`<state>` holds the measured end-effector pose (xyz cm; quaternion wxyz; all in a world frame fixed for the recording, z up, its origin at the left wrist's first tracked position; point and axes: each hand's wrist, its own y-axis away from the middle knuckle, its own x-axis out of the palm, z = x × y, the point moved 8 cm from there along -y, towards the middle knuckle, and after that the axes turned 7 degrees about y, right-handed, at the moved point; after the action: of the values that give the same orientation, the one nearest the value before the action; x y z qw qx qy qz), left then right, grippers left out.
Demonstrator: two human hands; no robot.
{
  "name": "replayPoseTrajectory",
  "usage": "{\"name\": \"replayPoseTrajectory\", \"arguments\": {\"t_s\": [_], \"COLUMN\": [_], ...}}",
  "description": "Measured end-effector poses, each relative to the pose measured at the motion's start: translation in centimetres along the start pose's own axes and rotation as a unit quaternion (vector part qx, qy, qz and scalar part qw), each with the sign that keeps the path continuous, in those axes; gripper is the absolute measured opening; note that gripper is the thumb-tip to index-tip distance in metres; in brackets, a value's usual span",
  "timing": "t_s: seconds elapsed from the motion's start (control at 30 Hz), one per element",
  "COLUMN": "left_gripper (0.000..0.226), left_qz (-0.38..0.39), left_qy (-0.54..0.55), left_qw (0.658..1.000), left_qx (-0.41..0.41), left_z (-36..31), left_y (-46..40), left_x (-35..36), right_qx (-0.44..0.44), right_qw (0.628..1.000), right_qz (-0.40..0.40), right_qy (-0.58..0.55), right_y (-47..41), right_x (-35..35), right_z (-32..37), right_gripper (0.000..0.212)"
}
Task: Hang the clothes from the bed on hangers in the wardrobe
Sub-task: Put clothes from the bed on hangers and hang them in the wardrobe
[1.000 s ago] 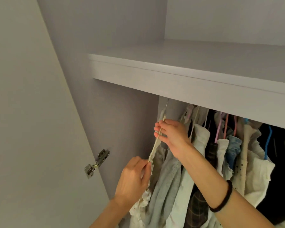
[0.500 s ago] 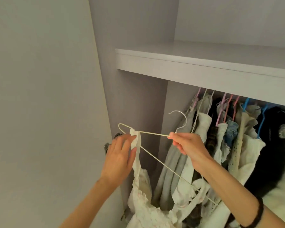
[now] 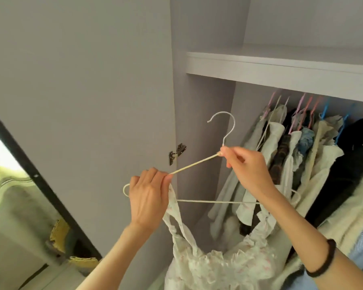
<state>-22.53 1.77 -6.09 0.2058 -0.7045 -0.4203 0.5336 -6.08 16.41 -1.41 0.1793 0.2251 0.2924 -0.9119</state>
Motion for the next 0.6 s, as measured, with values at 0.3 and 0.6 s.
{"name": "replayPoseTrajectory", "arguments": {"t_s": [0.3, 0.6], "left_gripper": [0.041, 0.030], "left_qz": [-0.121, -0.215], "left_qy": [-0.122, -0.212], "left_qw": [0.972, 0.907], "left_qx": [-0.159, -0.295], "left_z": [5.5, 2.8], "left_y": [7.0, 17.8], "left_x": [-13.3, -23.0], "right_qx": [-0.258, -0.324], "right_qw": [0.944, 0.942], "right_qz": [-0.082, 0.015], "right_qy": [0.190, 0.081], "right_y": [2.8, 8.2], "right_x": [5.0, 12.3], "right_z": [4.1, 10.6], "right_gripper": [0.030, 0.034]}}
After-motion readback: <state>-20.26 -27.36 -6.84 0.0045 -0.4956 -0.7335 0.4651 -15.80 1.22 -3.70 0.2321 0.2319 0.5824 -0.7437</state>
